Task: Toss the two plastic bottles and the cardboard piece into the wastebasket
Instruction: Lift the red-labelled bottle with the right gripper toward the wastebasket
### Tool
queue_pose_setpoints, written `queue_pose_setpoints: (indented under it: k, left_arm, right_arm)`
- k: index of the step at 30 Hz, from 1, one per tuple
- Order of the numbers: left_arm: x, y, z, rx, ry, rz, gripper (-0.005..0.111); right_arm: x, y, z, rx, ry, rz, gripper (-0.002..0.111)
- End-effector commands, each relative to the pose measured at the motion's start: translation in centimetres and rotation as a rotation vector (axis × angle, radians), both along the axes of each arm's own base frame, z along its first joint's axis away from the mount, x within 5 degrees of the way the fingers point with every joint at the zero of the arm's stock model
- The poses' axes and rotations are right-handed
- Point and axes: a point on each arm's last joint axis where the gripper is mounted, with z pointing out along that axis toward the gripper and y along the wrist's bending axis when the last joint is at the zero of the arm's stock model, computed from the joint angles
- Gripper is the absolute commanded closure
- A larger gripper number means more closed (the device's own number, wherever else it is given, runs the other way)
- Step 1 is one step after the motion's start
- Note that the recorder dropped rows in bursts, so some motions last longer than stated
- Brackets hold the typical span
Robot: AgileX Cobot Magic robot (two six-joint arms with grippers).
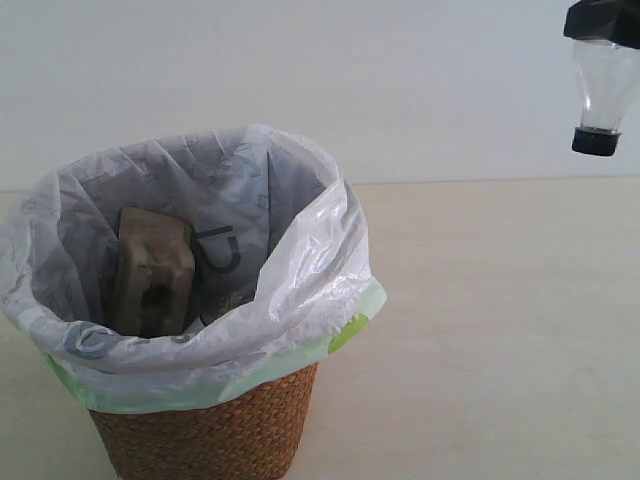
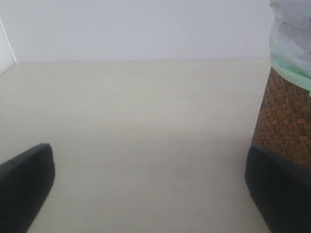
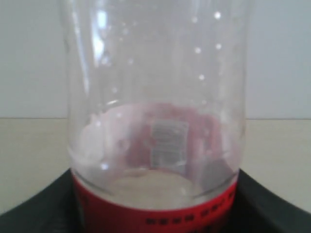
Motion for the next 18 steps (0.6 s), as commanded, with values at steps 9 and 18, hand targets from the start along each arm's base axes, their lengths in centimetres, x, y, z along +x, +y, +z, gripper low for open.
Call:
queue_pose_setpoints:
  k: [9,18]
  left_arm:
    - [0.0,0.0,0.2,-0.010,-0.015,-0.005,-0.001]
    - [0.0,0.0,0.2,-0.010,-0.015,-0.005,-0.001]
  right_arm:
    - [-4.9,12.0,0.5,0.119,0.023,0.468,0.108]
    - [-5.4,12.8,0.4,0.042,-0.016,0.489,0.108]
